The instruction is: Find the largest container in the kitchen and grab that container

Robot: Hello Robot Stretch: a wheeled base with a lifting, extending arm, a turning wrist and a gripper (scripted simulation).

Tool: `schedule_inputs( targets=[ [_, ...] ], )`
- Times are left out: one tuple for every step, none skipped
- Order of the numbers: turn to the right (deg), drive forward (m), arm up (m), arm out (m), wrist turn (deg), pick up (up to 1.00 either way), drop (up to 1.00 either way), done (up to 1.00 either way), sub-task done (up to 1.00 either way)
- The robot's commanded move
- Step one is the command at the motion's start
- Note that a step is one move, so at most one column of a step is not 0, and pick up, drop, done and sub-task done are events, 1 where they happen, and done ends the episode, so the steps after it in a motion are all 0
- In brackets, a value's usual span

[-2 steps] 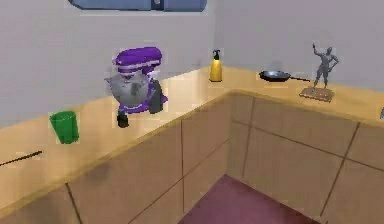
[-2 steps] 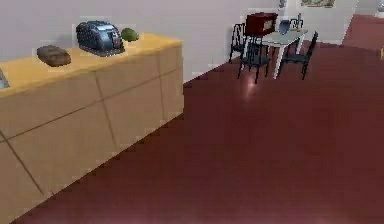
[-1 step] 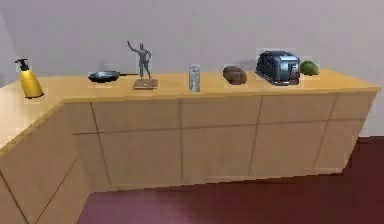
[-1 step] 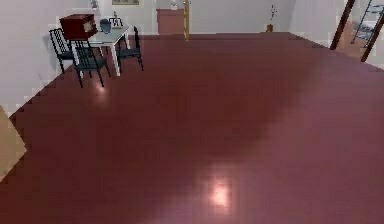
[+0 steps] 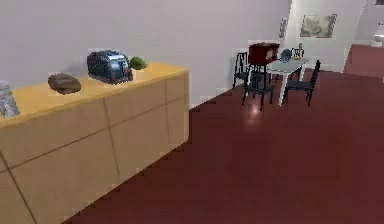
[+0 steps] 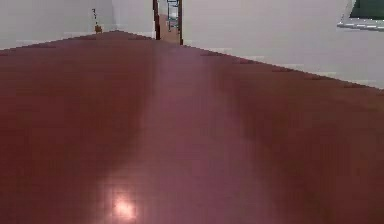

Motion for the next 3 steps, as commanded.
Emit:
schedule_inputs(
  targets=[
    [39.0,0.00,0.00,0.00,0.0,0.00,0.00,0.00,0.00],
    [0.0,1.00,0.00,0.00,0.0,0.00,0.00,0.00,0.00],
    [0.0,1.00,0.00,0.00,0.0,0.00,0.00,0.00,0.00]
  ],
)
